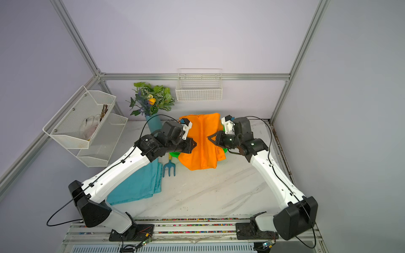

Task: Put the folded long pants in the basket
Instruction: Place the long pant in the basket.

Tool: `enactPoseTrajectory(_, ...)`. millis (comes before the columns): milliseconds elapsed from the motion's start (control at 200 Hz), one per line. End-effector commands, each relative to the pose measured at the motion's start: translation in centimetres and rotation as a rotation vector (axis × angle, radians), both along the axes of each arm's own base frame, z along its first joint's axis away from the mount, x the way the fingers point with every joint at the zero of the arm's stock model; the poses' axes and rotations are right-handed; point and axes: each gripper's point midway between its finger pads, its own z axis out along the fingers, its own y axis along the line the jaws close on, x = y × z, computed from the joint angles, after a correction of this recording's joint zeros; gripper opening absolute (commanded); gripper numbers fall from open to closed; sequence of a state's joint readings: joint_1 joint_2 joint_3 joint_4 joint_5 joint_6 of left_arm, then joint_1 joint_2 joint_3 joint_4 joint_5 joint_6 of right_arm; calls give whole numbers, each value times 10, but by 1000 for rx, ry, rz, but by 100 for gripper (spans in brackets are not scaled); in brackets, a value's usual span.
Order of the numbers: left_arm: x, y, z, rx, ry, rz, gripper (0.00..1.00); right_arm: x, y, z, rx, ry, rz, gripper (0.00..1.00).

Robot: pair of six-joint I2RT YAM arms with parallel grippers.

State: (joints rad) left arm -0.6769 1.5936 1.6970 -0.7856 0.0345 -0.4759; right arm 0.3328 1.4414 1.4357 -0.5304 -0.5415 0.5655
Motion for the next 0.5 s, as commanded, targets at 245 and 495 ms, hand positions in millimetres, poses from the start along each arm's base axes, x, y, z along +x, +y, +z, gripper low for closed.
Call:
enactPoseTrajectory(245, 98, 19, -8, -68, 3, -3, 6, 86, 11, -50, -91, 50, 26, 0)
enactPoseTrajectory(495, 138, 48, -61, -46, 95, 72, 5, 121, -6, -120, -162, 157, -29, 0)
